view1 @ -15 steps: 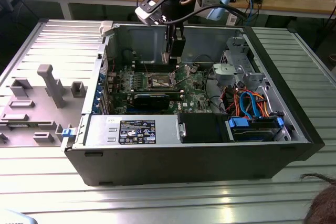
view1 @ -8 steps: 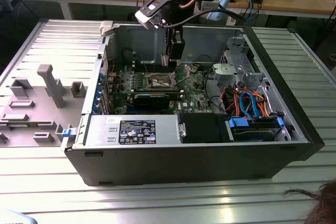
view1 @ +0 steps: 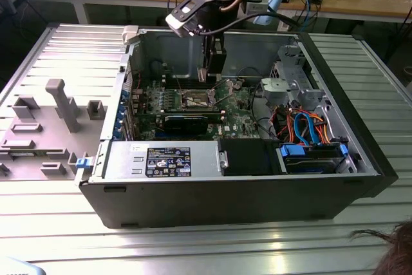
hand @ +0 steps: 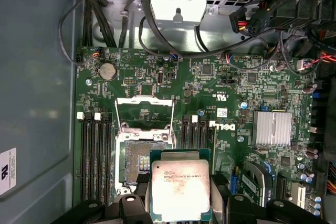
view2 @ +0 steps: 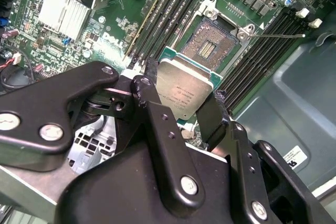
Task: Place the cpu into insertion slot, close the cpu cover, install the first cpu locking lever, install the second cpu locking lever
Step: 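Place the cpu into insertion slot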
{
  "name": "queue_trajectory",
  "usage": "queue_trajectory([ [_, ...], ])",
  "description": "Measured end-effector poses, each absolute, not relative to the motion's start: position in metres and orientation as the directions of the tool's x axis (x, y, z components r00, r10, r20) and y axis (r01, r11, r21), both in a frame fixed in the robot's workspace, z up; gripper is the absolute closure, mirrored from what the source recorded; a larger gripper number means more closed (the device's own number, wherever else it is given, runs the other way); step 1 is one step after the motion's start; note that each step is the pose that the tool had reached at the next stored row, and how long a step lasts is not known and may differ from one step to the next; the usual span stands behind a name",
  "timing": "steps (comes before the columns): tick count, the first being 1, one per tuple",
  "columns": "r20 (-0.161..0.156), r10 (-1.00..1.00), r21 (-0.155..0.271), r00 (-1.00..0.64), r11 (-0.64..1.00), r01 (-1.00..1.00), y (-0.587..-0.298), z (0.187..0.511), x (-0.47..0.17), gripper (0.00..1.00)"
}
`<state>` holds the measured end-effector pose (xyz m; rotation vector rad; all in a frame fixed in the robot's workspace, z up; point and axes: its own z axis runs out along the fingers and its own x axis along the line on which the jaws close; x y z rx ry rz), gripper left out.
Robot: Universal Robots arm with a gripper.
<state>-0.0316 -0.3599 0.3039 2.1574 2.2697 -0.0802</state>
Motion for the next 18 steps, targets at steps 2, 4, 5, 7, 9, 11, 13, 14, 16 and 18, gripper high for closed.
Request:
queue_trajectory([
  [2, -0.042, 0.998, -0.031, -0.051, 0.050, 0.998, -0.3598, 0.3036, -0.0316, 0.45],
  [4, -0.042, 0.998, -0.031, -0.051, 0.050, 0.998, -0.3598, 0.3028, -0.0317, 0.45],
  [5, -0.042, 0.998, -0.031, -0.051, 0.050, 0.998, -0.3598, 0.3025, -0.0317, 0.45],
  [7, -0.042, 0.998, -0.031, -0.051, 0.050, 0.998, -0.3598, 0.3019, -0.0318, 0.45],
  [9, -0.042, 0.998, -0.031, -0.051, 0.050, 0.998, -0.3598, 0.3014, -0.0319, 0.45],
  [11, -0.042, 0.998, -0.031, -0.051, 0.050, 0.998, -0.3598, 0.3009, -0.0319, 0.45],
  [13, -0.042, 0.998, -0.031, -0.051, 0.050, 0.998, -0.3598, 0.3003, -0.0321, 0.45],
  [14, -0.042, 0.998, -0.031, -0.051, 0.050, 0.998, -0.3598, 0.3001, -0.0321, 0.45],
  [16, -0.042, 0.998, -0.031, -0.051, 0.050, 0.998, -0.3598, 0.2998, -0.0322, 0.45],
  [18, -0.042, 0.998, -0.031, -0.051, 0.050, 0.998, -0.3598, 0.2992, -0.0325, 0.45],
])
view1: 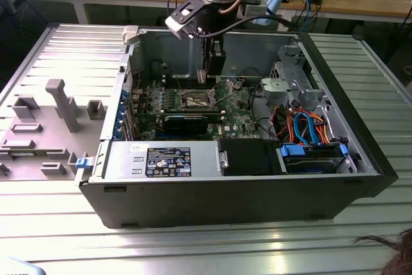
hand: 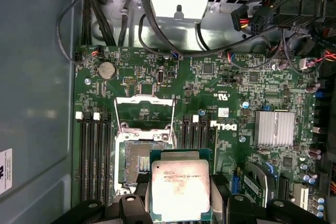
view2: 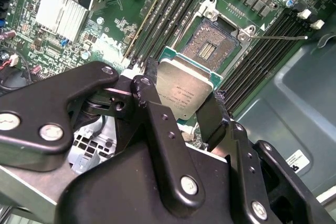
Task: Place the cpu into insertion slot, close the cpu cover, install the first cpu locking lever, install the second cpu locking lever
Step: 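Place the cpu into insertion slot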
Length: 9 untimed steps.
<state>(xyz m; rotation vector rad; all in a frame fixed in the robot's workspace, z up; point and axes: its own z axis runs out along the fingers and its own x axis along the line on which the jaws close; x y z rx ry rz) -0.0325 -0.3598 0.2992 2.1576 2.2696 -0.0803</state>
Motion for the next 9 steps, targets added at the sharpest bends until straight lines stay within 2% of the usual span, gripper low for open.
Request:
queue_trajectory([
  [9, -0.042, 0.998, -0.031, -0.051, 0.050, 0.998, -0.3589, 0.2961, -0.0351, 0.45],
])
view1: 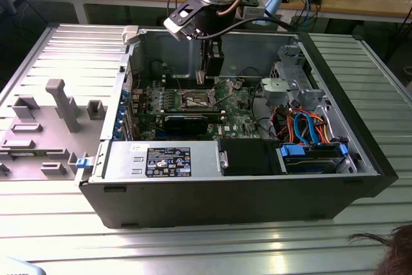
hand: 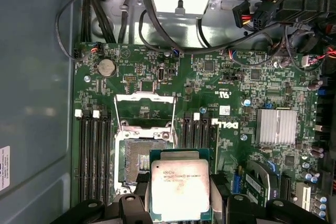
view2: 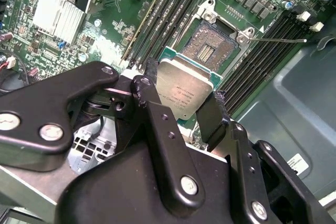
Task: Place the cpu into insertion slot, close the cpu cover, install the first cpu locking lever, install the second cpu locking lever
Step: 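Place the cpu into insertion slot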
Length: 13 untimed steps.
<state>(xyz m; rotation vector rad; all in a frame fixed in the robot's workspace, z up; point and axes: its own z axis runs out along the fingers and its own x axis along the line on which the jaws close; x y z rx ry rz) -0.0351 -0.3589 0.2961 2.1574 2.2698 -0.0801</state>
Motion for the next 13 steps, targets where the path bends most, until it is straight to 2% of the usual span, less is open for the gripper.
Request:
queue_trajectory([
  [13, -0.042, 0.998, -0.031, -0.051, 0.050, 0.998, -0.3583, 0.2923, -0.0362, 0.45],
])
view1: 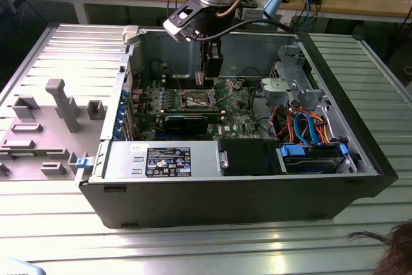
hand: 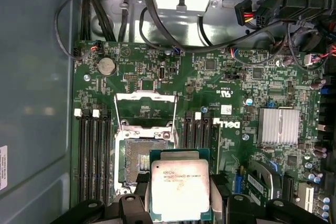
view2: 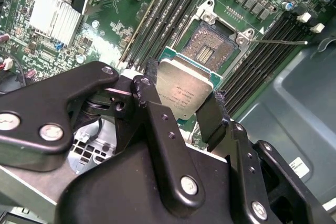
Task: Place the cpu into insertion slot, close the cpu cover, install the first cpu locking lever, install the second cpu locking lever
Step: 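Place the cpu into insertion slot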
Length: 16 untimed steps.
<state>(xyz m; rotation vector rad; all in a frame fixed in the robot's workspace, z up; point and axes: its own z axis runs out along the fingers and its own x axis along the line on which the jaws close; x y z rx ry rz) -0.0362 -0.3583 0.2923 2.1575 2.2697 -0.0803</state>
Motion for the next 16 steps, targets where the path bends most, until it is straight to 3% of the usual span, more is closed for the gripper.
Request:
queue_trajectory([
  [16, -0.042, 0.998, -0.031, -0.051, 0.050, 0.998, -0.3577, 0.2863, -0.0373, 0.45],
])
